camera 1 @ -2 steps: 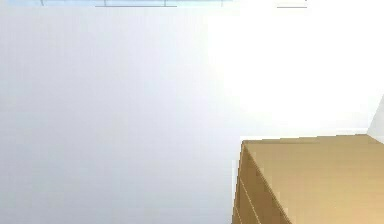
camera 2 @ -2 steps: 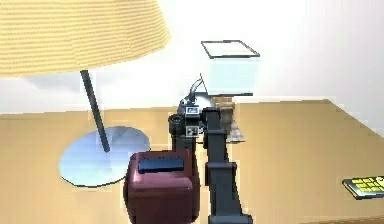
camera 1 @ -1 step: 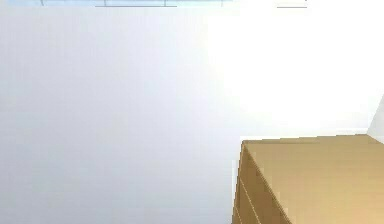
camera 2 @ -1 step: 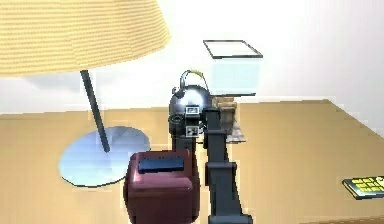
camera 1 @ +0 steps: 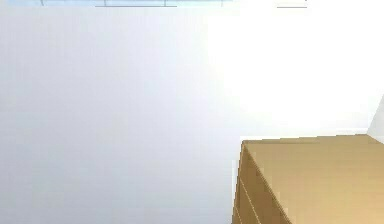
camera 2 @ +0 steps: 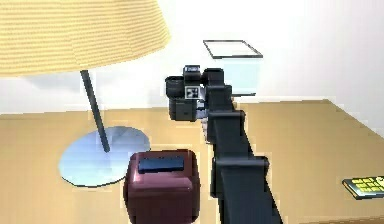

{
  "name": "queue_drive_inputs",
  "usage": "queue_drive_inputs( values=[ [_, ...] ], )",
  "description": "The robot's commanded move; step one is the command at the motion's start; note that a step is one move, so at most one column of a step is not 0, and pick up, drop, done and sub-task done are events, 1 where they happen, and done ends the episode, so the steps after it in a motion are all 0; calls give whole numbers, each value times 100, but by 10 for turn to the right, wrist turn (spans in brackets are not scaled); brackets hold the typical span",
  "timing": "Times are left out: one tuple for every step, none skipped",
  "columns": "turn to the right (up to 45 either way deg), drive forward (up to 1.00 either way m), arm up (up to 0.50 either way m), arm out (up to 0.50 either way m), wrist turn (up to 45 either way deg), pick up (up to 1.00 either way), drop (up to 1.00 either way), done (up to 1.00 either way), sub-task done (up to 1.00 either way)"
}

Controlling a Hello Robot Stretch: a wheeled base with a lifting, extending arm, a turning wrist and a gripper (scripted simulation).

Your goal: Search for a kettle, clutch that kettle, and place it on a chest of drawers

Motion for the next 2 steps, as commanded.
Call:
queue_drive_inputs(
  values=[
    [0,0,0,-8,0,0,0,0,0],
    [0,0,0,0,0,0,0,100,0]
  ],
)
